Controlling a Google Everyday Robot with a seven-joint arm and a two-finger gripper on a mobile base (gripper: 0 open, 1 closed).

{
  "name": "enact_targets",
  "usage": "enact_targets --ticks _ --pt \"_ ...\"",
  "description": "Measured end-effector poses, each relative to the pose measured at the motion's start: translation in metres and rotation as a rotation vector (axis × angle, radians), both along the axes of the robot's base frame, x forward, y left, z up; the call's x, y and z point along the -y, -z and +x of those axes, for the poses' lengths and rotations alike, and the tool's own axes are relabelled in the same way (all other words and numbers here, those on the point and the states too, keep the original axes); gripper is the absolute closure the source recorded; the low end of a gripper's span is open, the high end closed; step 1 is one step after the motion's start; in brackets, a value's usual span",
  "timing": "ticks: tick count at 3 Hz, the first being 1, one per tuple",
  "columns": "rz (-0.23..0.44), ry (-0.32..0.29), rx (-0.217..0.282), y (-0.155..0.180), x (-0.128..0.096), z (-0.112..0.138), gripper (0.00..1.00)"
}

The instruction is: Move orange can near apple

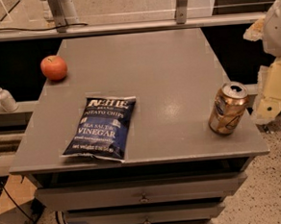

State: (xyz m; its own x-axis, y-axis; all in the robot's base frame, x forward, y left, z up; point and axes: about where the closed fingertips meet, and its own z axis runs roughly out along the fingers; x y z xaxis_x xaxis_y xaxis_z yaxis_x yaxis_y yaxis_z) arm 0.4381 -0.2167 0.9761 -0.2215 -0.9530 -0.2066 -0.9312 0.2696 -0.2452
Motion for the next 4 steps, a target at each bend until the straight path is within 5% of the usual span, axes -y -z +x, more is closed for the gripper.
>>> enact_targets --ticks 2,4 --pt "0.026 -0.027 0.011 0.015 -0.006 0.005 0.00" --pt "0.006 0.013 -0.050 0.068 0.000 0.022 0.00"
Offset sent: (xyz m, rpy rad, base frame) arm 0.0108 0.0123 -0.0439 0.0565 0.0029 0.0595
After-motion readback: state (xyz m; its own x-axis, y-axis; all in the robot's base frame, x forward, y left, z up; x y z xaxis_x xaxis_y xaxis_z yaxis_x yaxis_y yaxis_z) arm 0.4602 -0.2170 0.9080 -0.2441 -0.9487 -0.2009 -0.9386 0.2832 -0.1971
